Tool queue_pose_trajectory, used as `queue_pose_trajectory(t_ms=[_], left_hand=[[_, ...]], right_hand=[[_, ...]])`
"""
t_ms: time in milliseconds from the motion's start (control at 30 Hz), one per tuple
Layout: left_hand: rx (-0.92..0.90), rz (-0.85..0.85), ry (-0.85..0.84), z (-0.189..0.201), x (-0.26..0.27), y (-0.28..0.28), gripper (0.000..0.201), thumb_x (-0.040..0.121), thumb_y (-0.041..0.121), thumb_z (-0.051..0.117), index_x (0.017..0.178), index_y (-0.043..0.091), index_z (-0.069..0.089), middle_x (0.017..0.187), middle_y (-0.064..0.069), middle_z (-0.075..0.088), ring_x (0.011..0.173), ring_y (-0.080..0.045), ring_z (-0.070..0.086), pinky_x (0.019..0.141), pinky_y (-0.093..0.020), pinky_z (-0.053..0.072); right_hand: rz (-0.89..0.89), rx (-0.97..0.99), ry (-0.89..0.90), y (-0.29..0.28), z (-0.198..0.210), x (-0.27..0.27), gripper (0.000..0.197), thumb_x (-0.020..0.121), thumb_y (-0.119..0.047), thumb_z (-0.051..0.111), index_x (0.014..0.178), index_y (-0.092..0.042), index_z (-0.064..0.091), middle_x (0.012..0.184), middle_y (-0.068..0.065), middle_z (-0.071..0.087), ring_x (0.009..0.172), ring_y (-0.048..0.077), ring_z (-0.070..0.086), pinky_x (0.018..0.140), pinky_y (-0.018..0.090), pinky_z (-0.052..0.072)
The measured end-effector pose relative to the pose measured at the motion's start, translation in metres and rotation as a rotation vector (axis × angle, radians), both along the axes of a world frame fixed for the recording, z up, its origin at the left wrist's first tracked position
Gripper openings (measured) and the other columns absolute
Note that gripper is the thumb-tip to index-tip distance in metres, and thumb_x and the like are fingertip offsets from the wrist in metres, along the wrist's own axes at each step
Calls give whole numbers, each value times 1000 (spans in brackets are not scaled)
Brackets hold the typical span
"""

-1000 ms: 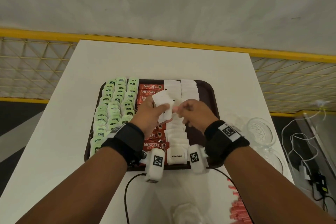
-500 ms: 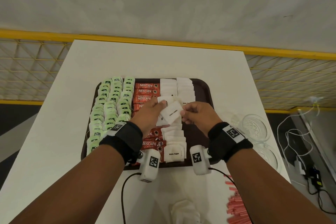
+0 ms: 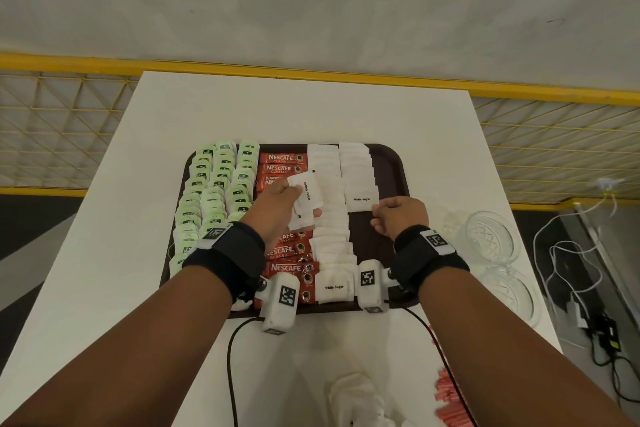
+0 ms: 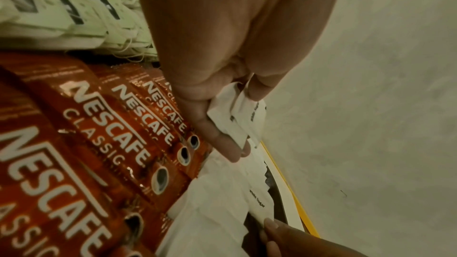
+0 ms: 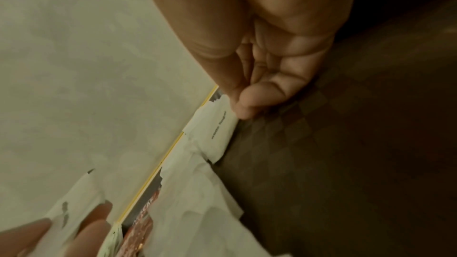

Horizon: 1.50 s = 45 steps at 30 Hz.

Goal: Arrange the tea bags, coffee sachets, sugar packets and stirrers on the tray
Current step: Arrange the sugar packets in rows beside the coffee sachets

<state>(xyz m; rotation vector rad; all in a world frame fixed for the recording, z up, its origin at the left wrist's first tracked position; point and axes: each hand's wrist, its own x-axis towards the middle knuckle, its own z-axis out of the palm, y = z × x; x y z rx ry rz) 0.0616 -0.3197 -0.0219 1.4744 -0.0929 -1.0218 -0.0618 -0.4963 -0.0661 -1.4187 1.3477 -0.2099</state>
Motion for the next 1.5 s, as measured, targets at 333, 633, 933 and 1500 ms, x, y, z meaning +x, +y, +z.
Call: queue_pose_trajectory(t_ms=[333,633,933,1500], left_hand=[[169,-269,-400,-7,-1,4,19,100,28,51,111,21,65,97,-4,72,79,-21,66,80,-38,56],[250,-540,-617,4,-15,-11,14,101,28,51,90,22,56,80,4,56,60,-5,50,53,-17,40],[278,-380,-497,-5,-7,2,44,94,7,53,136,19,45,88,0,61,45,-4,51,42,-20,42],[148,-325,-573,-9,-13,-2,17,89,16,71,106,14,71,96,-3,72,85,-18,69,68,-30,61]], right_hand=[[257,-424,106,8,16,1,22,88,-38,65,95,-19,59,88,-5,62,80,13,59,70,25,45],[593,-254,-166,28,41,2,20,85,-23,73,102,-14,67,92,4,65,74,10,62,60,18,53],[16,36,-215,3,18,-16,12,90,0,65,99,-4,58,90,10,64,71,19,67,74,32,60],[494,-254,-53,24,43,-10,24,91,-40,63,96,-17,66,87,-3,67,69,9,62,63,24,55]])
